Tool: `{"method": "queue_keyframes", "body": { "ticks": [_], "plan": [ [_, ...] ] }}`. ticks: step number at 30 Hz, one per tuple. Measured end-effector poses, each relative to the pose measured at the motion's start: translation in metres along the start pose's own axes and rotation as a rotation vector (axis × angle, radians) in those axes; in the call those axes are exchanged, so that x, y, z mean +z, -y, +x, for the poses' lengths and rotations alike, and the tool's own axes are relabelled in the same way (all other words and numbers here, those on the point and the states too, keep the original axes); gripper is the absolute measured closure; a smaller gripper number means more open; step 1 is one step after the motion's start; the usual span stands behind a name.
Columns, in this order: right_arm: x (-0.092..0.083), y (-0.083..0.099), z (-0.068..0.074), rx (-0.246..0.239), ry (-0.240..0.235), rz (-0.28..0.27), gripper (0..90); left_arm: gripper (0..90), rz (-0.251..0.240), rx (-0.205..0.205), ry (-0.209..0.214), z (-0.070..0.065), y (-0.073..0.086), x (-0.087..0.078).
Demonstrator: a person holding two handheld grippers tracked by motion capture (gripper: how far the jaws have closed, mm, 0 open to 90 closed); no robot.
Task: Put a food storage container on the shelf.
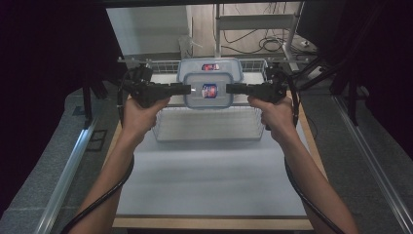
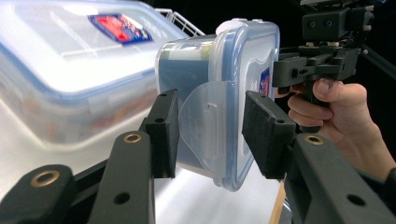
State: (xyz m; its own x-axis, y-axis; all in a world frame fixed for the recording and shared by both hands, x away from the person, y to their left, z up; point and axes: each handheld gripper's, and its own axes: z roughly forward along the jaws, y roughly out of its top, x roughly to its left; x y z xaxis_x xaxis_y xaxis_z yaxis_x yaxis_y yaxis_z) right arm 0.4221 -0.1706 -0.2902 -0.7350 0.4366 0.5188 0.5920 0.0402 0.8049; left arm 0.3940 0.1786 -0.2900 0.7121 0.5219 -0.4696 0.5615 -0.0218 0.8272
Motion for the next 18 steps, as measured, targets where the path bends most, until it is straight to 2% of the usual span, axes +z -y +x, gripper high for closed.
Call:
{"method": "queue_keyframes", "body": {
  "ticks": [7,12,18],
  "plan": [
    [-0.002,-0.018,-0.001,-0.006,0.007,-0.015,57.8,57.0,-0.011,0.01,0.003,0.003,-0.019,0.002],
    [0.001,-0.033,-0.005,0.0,0.006,-0.03,57.8,56.9,-0.024,-0.009,0.001,0.008,-0.035,0.004],
    [0.007,-0.045,-0.013,0.017,0.01,-0.029,57.8,56.9,-0.037,-0.028,0.003,0.018,-0.043,0.007]
  ]
}}
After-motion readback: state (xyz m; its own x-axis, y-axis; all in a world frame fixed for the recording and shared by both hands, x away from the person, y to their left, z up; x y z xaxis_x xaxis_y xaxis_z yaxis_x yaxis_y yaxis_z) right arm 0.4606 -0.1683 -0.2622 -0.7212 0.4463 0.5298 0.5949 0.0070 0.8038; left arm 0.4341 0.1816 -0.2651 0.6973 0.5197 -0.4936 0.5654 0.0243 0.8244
